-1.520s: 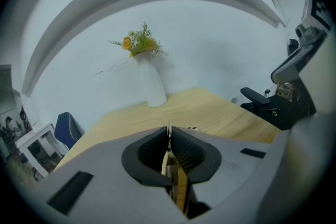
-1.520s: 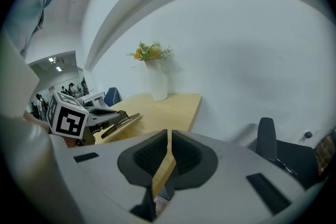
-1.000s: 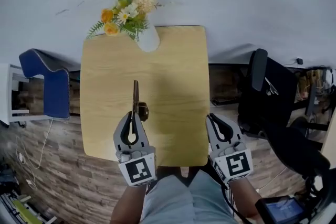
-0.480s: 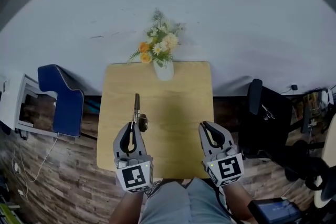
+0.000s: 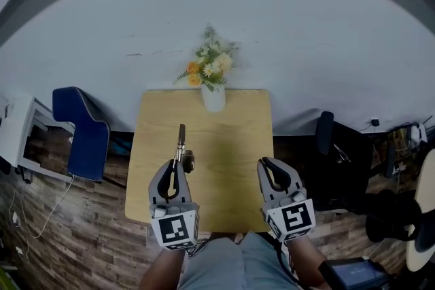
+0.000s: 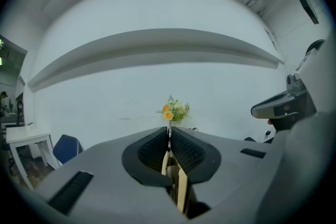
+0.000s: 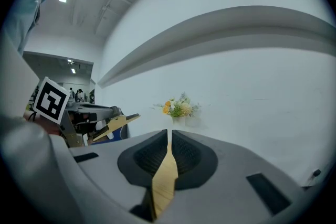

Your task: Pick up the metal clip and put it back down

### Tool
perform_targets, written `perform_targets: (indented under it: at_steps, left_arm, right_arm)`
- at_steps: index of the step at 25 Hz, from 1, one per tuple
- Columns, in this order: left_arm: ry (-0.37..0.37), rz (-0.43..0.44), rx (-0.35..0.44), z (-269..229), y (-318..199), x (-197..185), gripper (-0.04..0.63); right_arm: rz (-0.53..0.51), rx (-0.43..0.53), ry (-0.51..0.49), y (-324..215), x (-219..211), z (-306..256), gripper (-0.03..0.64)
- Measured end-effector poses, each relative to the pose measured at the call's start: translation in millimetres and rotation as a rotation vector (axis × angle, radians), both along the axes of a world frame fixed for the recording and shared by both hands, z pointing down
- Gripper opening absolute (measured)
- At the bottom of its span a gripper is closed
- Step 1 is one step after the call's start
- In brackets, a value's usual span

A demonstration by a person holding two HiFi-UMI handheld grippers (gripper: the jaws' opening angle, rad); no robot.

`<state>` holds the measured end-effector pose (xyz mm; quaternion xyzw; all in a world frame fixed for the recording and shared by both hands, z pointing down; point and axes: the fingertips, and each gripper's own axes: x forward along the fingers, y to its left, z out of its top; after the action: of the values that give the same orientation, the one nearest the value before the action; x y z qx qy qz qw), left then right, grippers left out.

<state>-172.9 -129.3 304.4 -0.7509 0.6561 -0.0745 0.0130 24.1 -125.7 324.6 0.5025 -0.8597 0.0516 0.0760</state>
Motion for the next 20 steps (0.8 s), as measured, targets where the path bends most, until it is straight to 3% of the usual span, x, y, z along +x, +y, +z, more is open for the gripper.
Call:
perform_targets:
  at_steps: [5,12,20]
  left_arm:
    - [0.003,-0.022,-0.025,2,14,3,0.035]
    - [-0.017,-0.076,0.003,-13,36,11,0.035]
    - [-0.034,-0.161,0.003,-23,46,-14,0.035]
  right_arm:
    - [-0.027,0.002,-0.010,8,0,0,0.054]
    - [-0.097,0.014,-0.043,17,3,-6,0.054]
    - [-0.146,0.015,-0.065,15,-10,-8,0.054]
